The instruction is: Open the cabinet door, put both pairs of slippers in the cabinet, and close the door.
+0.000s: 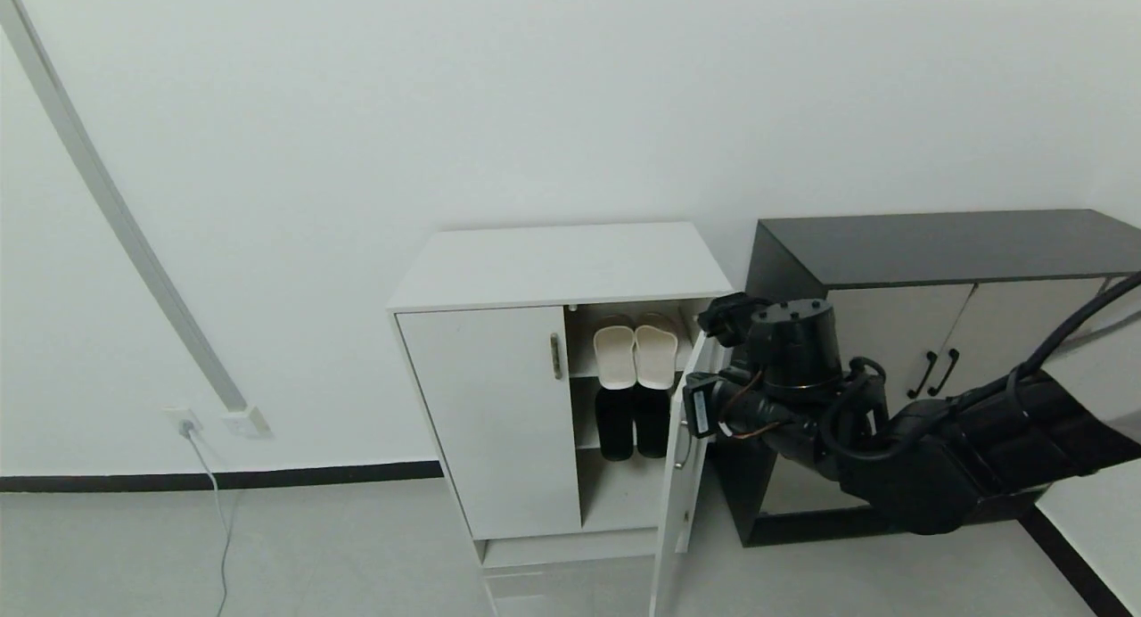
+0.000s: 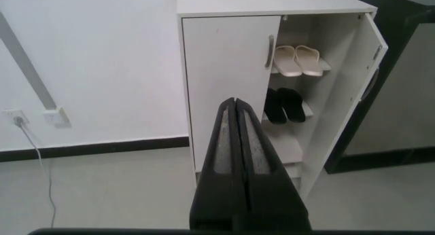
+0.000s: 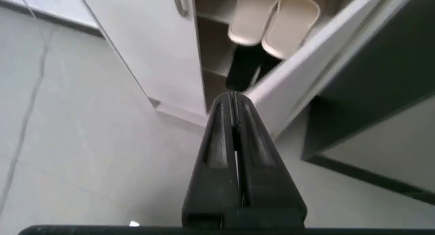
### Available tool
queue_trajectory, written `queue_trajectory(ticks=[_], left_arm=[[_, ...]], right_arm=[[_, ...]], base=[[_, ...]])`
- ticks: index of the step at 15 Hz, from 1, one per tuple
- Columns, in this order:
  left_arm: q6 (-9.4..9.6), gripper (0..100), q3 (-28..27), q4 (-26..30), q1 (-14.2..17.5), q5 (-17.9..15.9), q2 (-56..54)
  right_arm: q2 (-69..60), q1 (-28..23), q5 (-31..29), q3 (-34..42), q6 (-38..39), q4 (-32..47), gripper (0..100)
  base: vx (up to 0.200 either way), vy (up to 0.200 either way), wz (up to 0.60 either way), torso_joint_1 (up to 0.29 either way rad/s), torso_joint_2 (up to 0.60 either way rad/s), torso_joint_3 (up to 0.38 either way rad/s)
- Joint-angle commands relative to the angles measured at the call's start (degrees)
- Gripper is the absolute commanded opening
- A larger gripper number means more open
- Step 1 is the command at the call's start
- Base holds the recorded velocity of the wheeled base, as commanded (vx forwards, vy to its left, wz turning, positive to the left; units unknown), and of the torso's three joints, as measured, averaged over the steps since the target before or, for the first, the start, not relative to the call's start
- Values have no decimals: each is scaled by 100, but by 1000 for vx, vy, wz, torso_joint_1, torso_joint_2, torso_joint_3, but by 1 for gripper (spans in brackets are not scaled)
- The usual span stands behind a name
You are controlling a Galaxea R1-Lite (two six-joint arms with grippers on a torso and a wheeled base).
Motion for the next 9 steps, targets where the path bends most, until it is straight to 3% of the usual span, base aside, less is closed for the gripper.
queue_trajectory(ticks=[1, 2, 8, 9], left_arm=[[7, 0, 1, 0, 4, 1, 7], [7, 0, 1, 0, 4, -8, 7], [-2, 0, 1, 0, 4, -8, 7], [-2, 0, 1, 0, 4, 1, 7]], right_arm=[[-300, -123, -4, 368, -27, 12, 0], [-353, -141, -4, 570, -27, -5, 0], [-230, -106, 5, 1123, -27, -23, 0], [-107, -79, 5, 1079, -27, -23, 0]], base=[[0, 0, 0, 0, 0, 0], [0, 0, 0, 0, 0, 0], [200, 0, 0, 2, 2, 2], [0, 0, 0, 0, 0, 0]])
